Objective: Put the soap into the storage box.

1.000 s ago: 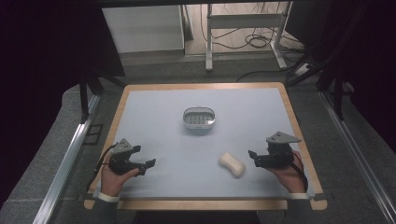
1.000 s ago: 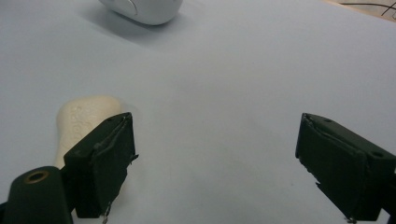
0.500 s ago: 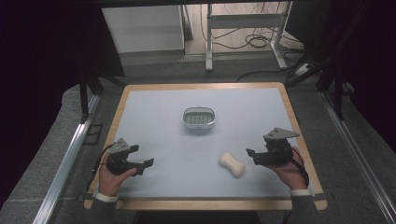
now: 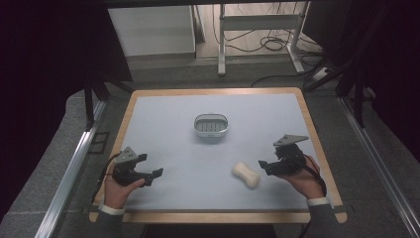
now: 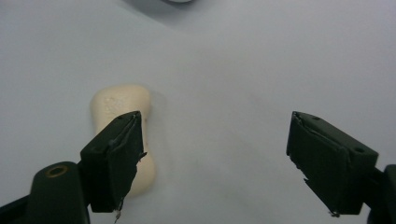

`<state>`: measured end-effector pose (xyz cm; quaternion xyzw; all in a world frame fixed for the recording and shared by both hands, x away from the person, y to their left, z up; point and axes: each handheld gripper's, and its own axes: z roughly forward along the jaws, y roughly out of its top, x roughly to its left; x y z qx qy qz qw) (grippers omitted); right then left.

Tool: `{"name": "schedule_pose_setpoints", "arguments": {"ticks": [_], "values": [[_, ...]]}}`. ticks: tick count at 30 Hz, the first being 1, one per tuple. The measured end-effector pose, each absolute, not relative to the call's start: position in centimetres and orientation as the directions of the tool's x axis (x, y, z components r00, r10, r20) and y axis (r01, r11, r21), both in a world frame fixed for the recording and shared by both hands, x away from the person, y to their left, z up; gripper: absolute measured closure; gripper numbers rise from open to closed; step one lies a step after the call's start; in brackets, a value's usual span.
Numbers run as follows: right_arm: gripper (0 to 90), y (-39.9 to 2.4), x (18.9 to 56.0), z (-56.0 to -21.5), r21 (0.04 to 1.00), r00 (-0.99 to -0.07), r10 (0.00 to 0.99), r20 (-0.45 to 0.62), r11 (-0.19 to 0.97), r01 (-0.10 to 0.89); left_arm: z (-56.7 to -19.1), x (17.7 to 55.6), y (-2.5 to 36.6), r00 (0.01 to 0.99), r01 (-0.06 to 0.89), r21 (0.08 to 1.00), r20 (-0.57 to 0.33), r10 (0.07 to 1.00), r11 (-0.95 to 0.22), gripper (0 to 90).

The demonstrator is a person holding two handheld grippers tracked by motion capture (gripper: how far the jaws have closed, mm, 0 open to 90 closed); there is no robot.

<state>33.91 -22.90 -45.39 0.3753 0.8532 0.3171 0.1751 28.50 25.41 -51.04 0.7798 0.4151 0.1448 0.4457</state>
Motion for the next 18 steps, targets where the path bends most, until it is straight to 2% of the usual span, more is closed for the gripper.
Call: {"name": "schedule_pose_setpoints", "arguments": {"ticks": [8,18], "values": [[19.1,-20.5,34.3,-45.3,0.610,-0.700,0.710,-0.070,0.586,0.534,-50.9,28.4,25.6,0.611,0.521,0.814,-0.146,0.778,-0.257,10.2],[21.4,-19.5,34.4,-46.1,0.562,-0.713,0.700,-0.047,0.608,0.560,-51.1,28.5,25.4,0.613,0.526,0.810,-0.151,0.775,-0.258,10.2]]}}
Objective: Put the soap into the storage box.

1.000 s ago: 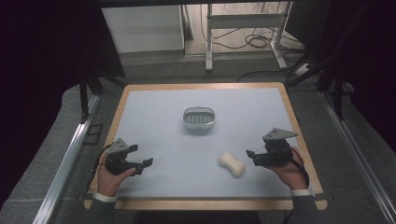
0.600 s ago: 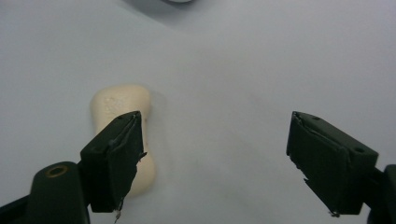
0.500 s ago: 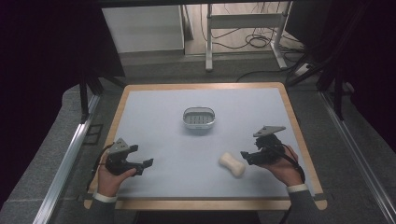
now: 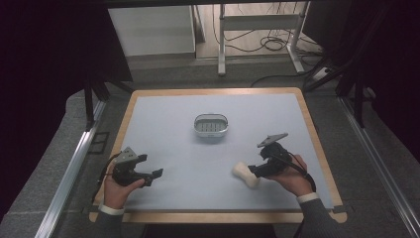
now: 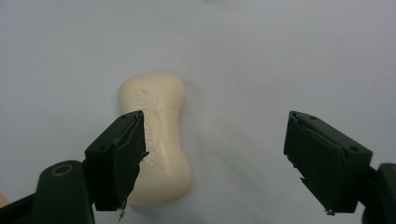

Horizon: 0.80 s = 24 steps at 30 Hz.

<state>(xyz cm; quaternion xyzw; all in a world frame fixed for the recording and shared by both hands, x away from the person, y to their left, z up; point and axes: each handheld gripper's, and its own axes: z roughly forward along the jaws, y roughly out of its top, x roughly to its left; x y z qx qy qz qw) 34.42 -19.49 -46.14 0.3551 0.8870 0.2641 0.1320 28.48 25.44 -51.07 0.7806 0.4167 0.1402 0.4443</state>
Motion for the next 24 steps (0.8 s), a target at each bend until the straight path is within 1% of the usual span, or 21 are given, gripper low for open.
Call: {"name": "schedule_pose_setpoints", "arguments": {"ticks": [4,15,22,24], "values": [[22.6,-18.6,34.4,-46.4,0.533,-0.734,0.677,-0.055,0.642,0.551,-51.0,28.4,25.5,0.614,0.525,0.812,-0.152,0.774,-0.257,10.2],[25.6,-16.9,34.3,-47.1,0.485,-0.759,0.651,-0.013,0.668,0.564,-51.1,28.5,25.5,0.616,0.528,0.810,-0.156,0.772,-0.257,10.2],[27.1,-16.0,34.3,-47.5,0.447,-0.767,0.641,-0.016,0.691,0.568,-51.1,28.5,25.5,0.617,0.526,0.811,-0.157,0.771,-0.255,10.2],[28.4,-15.8,34.5,-47.8,0.436,-0.762,0.647,-0.027,0.694,0.573,-51.1,28.5,25.4,0.611,0.527,0.807,-0.142,0.779,-0.267,10.2]]}}
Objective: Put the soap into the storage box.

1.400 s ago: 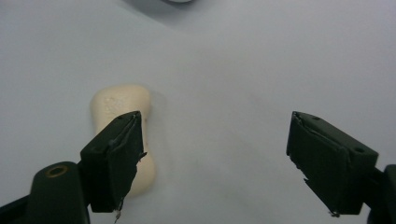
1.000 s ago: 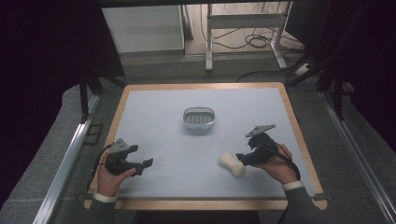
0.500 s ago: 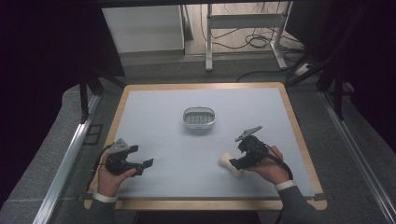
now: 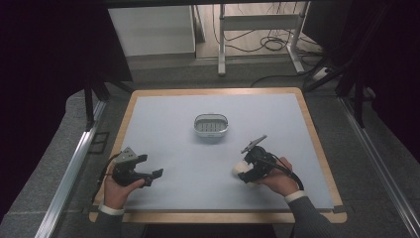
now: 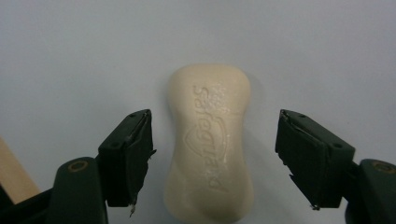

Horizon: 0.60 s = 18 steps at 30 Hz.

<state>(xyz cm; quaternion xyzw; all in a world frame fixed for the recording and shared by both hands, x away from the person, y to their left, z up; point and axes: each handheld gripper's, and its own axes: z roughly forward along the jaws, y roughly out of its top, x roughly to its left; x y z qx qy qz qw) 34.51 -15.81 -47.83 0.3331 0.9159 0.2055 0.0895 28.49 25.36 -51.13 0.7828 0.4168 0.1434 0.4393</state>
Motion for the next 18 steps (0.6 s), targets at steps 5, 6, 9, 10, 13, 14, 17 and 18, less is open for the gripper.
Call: {"name": "schedule_pose_setpoints", "arguments": {"ticks": [5,6,9,10,13,14,17,18], "values": [[29.6,-15.4,35.0,-48.6,0.397,-0.765,0.644,-0.008,0.704,0.589,-51.3,28.6,25.3,0.608,0.530,0.804,-0.139,0.781,-0.270,10.2],[30.1,-15.2,35.1,-48.8,0.383,-0.766,0.643,-0.010,0.710,0.591,-51.3,28.6,25.4,0.609,0.530,0.804,-0.139,0.781,-0.269,10.2],[32.3,-15.0,35.2,-48.9,0.374,-0.770,0.638,-0.007,0.716,0.590,-51.3,28.6,25.4,0.609,0.530,0.805,-0.142,0.781,-0.267,10.2],[34.3,-14.9,35.3,-49.1,0.357,-0.773,0.634,-0.003,0.723,0.591,-51.3,28.6,25.5,0.607,0.531,0.805,-0.146,0.781,-0.263,10.2],[36.7,-14.8,35.4,-49.3,0.337,-0.768,0.641,-0.001,0.723,0.603,-51.3,28.6,25.5,0.606,0.531,0.805,-0.142,0.783,-0.265,10.2],[36.7,-14.8,35.4,-49.3,0.337,-0.768,0.641,-0.001,0.723,0.603,-51.3,28.6,25.5,0.606,0.531,0.805,-0.143,0.782,-0.264,10.2],[37.8,-14.6,35.5,-49.5,0.317,-0.768,0.641,-0.004,0.729,0.607,-51.3,28.6,25.5,0.607,0.531,0.805,-0.142,0.782,-0.265,10.2],[38.8,-14.6,35.5,-49.5,0.310,-0.768,0.641,-0.004,0.731,0.608,-51.3,28.6,25.5,0.606,0.531,0.805,-0.141,0.782,-0.266,10.2]]}}
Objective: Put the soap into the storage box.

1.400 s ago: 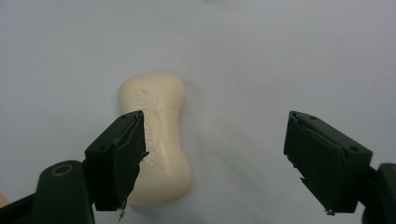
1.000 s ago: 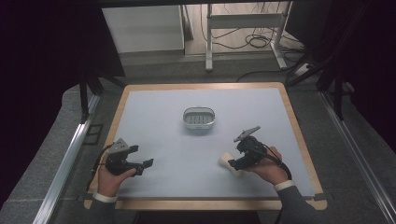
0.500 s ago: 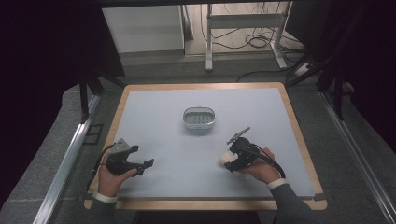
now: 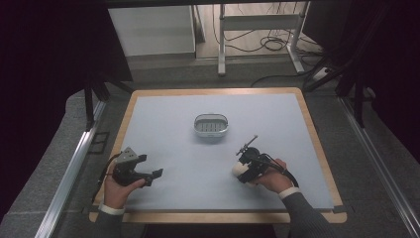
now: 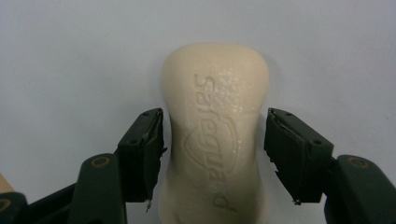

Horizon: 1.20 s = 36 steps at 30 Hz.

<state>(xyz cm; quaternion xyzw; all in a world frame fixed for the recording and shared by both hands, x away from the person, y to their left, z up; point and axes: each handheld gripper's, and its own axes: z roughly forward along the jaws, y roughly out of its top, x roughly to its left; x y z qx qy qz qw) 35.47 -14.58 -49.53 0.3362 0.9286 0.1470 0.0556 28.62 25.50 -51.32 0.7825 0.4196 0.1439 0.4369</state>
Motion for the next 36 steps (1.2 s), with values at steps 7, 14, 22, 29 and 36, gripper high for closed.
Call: {"name": "schedule_pose_setpoints", "arguments": {"ticks": [7,14,22,29,36], "values": [[48.9,-14.3,35.5,-49.6,0.282,-0.765,0.644,-0.012,0.736,0.616,-51.3,28.6,25.5,0.607,0.531,0.805,-0.141,0.783,-0.267,10.2],[49.5,-14.6,36.0,-49.1,0.273,-0.763,0.646,-0.005,0.735,0.621,-51.2,28.6,25.7,0.604,0.528,0.808,-0.140,0.785,-0.262,10.2],[49.6,-15.0,36.1,-47.6,0.315,-0.769,0.639,-0.004,0.731,0.605,-51.2,28.6,25.7,0.601,0.528,0.808,-0.138,0.787,-0.262,10.2],[49.6,-15.2,36.4,-46.5,0.346,-0.783,0.622,-0.012,0.737,0.580,-51.2,28.6,25.7,0.600,0.528,0.808,-0.138,0.788,-0.261,10.0],[49.6,-15.2,36.9,-45.9,0.364,-0.787,0.617,-0.017,0.737,0.570,-51.2,28.6,25.7,0.602,0.529,0.807,-0.137,0.787,-0.264,10.0]]}}
